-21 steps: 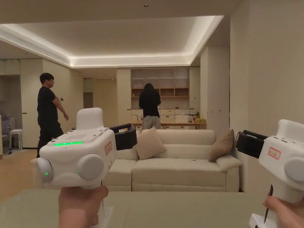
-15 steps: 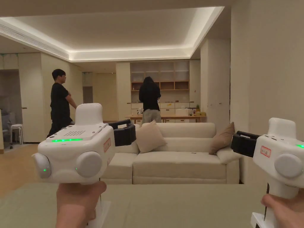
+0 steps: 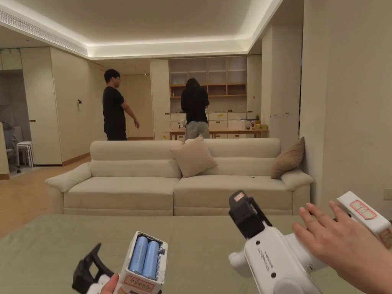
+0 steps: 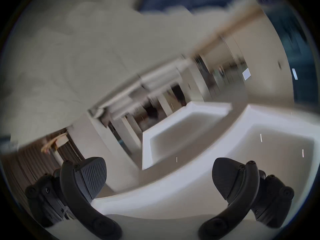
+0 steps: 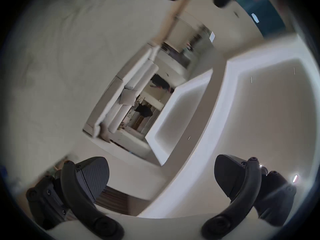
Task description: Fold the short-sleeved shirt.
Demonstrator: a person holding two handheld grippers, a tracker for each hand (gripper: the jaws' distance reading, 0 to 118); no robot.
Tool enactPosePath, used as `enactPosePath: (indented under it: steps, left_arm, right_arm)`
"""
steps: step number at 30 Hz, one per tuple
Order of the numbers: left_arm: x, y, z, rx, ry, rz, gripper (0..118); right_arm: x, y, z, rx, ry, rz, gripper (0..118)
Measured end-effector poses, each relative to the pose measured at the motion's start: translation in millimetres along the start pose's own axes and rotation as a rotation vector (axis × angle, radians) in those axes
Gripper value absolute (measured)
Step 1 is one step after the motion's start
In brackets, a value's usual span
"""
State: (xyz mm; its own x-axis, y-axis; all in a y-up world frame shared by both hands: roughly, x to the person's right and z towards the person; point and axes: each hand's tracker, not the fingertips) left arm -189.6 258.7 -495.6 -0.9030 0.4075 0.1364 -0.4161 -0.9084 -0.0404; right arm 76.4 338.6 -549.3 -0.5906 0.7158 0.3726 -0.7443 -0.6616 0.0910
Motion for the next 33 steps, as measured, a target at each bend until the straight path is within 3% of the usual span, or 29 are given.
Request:
enactPosePath:
  steps: [1, 3, 5, 6, 7, 9, 10, 11, 12, 13, 14, 15, 16, 17, 18, 19, 21, 24, 28, 33]
  left_arm:
    - [-9.1, -1.3, 12.1, 0.097, 0.063, 0.055, 117]
    - [-7.3, 4.1, 15.3, 0.11, 0.199, -0.039, 117]
    - [3.7, 0.1, 4.4, 0.037, 0.189, -0.248, 117]
    - [15.1, -4.7, -2.6, -0.003, 0.219, -0.4, 117]
    - [29.3, -17.1, -10.3, -0.044, 0.203, -0.572, 117]
    - [63.8, -51.0, -32.6, -0.194, 0.131, -0.982, 117]
    - [80.0, -85.0, -35.6, -0.252, 0.082, -1.273, 117]
    - [91.6, -122.1, -36.6, -0.322, 0.05, -1.64, 117]
    - [90.7, -161.9, -30.8, -0.369, -0.004, -2.036, 117]
    - [81.3, -205.1, -20.0, -0.297, 0.026, -2.539, 117]
    - [60.1, -225.2, -12.3, -0.129, 0.026, -2.923, 117]
    - [52.1, -228.3, -11.3, -0.06, 0.033, -3.059, 117]
    - [55.4, -230.9, -11.0, -0.13, 0.06, -3.104, 117]
    - [61.3, -234.6, -10.8, -0.186, 0.1, -2.972, 117]
    - [67.6, -236.2, -11.3, -0.231, 0.125, -2.867, 117]
    - [72.7, -233.6, -11.6, -0.277, 0.095, -2.737, 117]
    - [84.5, -227.3, -13.3, -0.238, 0.062, -2.629, 117]
    - [82.7, -220.6, -11.2, -0.161, 0.042, -2.673, 117]
    - [85.4, -215.8, -12.1, -0.171, 0.052, -2.68, 117]
    - [90.0, -218.8, -11.2, -0.217, 0.044, -2.644, 117]
  right_arm:
    - [-5.1, 2.8, 2.5, 0.024, 0.016, 0.025, 118]
    - [-4.4, 1.3, 10.9, 0.035, 0.046, -0.061, 118]
    - [6.8, 0.1, 10.3, -0.011, 0.064, -0.199, 118]
    - [18.0, -4.5, 9.9, -0.023, 0.091, -0.337, 118]
    - [33.6, -14.7, 6.0, -0.059, 0.157, -0.59, 118]
    - [71.3, -69.7, -4.7, -0.075, 0.346, -1.325, 118]
    - [84.7, -112.7, -13.3, -0.105, 0.379, -1.744, 118]
    - [81.3, -153.0, -17.3, -0.105, 0.338, -2.126, 118]
    - [68.5, -183.6, -15.6, -0.124, 0.287, -2.401, 118]
    - [50.8, -200.7, -7.7, -0.2, 0.149, -2.604, 118]
    - [42.3, -209.1, 1.8, -0.258, 0.12, -2.611, 117]
    - [38.6, -212.2, 5.7, -0.292, 0.183, -2.519, 117]
    - [33.5, -211.6, 10.1, -0.355, 0.193, -2.432, 117]
    - [28.7, -206.1, 16.0, -0.397, 0.159, -2.344, 117]
    - [25.1, -204.1, 18.8, -0.424, 0.147, -2.322, 117]
    - [25.0, -196.9, 20.5, -0.431, 0.155, -2.33, 117]
    - [22.0, -193.9, 23.6, -0.397, 0.166, -2.366, 117]
    - [27.2, -186.9, 19.8, -0.4, 0.19, -2.272, 117]
    - [29.1, -185.1, 23.6, -0.381, 0.166, -2.308, 117]
    - [34.3, -183.0, 30.2, -0.361, 0.098, -2.266, 118]
